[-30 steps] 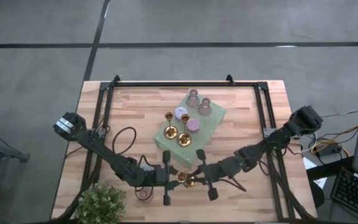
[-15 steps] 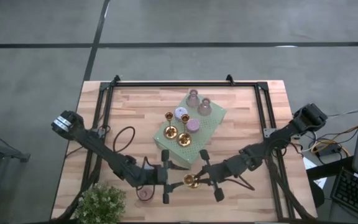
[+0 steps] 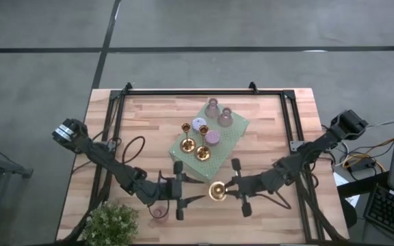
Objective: Pick & Place candle stick holders
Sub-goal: Put the gold candle holder aligned with the other gold candle holders on the shelf
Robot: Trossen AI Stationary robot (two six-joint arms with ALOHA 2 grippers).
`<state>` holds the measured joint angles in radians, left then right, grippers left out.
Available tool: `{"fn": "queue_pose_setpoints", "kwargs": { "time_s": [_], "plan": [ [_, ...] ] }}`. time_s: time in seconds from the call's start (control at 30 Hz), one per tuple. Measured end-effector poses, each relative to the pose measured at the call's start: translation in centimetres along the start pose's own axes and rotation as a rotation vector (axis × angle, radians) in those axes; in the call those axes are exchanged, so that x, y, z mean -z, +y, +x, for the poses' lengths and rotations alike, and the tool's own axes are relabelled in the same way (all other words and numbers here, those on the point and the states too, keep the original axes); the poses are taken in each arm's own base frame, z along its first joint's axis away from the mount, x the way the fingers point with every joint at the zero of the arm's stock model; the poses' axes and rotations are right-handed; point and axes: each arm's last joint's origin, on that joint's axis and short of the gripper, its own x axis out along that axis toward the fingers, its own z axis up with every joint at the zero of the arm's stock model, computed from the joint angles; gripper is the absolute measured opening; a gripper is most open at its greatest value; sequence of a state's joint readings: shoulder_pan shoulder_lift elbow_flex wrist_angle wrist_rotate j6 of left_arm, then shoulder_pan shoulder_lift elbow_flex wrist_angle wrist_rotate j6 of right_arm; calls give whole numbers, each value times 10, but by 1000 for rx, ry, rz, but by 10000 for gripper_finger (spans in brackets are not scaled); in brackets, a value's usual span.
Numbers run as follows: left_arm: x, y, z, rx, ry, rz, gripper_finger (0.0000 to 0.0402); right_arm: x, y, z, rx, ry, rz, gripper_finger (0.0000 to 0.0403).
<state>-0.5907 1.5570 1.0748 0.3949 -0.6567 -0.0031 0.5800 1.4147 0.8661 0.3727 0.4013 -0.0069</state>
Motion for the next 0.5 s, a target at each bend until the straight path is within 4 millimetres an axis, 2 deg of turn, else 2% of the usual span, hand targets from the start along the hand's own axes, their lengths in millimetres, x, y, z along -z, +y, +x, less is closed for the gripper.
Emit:
{"fn": "queue_pose_setpoints", "kwargs": {
  "time_s": [0.13, 0.3, 0.5],
  "plan": [
    [0, -1, -1, -7, 3, 13, 202, 8, -12, -9, 132, -38, 1, 11],
    [-1, -1, -3, -11, 9, 22, 202, 15, -29, -19, 188, -134, 25, 11],
    [-1, 1, -11, -5, 30, 40, 202, 35, -55, -20, 257, -92, 99, 11]
  ]
}}
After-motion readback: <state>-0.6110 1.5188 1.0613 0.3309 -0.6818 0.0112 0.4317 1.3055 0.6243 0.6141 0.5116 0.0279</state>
